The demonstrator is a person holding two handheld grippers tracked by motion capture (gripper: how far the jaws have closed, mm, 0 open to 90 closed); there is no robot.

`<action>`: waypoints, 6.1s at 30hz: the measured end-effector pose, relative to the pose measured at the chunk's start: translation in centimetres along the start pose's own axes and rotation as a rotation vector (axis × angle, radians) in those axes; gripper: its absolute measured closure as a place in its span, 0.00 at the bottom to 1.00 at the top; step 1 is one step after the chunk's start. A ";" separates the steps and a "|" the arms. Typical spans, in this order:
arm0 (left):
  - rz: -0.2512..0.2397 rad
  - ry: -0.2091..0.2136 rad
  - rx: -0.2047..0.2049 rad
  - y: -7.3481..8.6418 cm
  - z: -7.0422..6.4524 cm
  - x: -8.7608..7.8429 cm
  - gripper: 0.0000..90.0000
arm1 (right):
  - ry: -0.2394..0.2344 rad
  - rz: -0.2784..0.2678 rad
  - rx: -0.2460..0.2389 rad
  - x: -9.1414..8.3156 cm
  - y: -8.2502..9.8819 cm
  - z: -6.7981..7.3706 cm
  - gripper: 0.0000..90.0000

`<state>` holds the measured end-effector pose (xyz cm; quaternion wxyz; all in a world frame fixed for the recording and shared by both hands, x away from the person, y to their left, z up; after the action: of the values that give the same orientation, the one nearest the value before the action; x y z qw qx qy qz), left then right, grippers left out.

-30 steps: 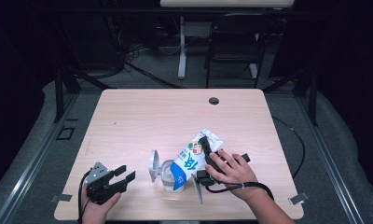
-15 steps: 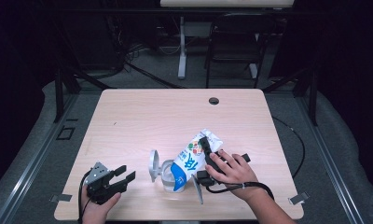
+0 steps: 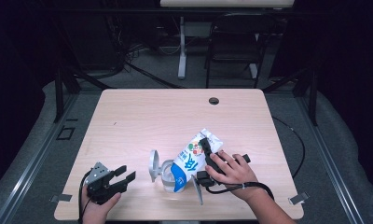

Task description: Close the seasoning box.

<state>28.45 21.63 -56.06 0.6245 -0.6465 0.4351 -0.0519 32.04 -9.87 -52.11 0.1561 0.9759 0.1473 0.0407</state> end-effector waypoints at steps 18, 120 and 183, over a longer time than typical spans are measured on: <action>0.006 0.004 -0.001 0.0 0.0 -0.1 0.56 | 0.001 0.005 0.011 0.0 -0.1 -0.2 0.77; 0.009 0.009 0.004 -0.2 -0.2 0.0 0.56 | 0.037 -0.027 -0.062 -0.2 -0.1 -0.9 0.78; 0.004 0.008 0.002 -0.1 -0.1 0.0 0.56 | 0.001 -0.010 0.018 -0.2 0.3 -0.4 0.77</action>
<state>28.45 21.49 -55.96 0.6237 -0.6447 0.4386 -0.0537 31.84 -10.09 -51.62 0.1475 0.9764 0.1527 0.0391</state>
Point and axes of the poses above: each handheld gripper's, and its own axes: x roughly forward along the jaws, y roughly out of its underside, z roughly to its left, the point moved 4 cm from there along x, roughly forward along the jaws, and after that the axes turned 5 degrees about y, right-handed, at the moved point
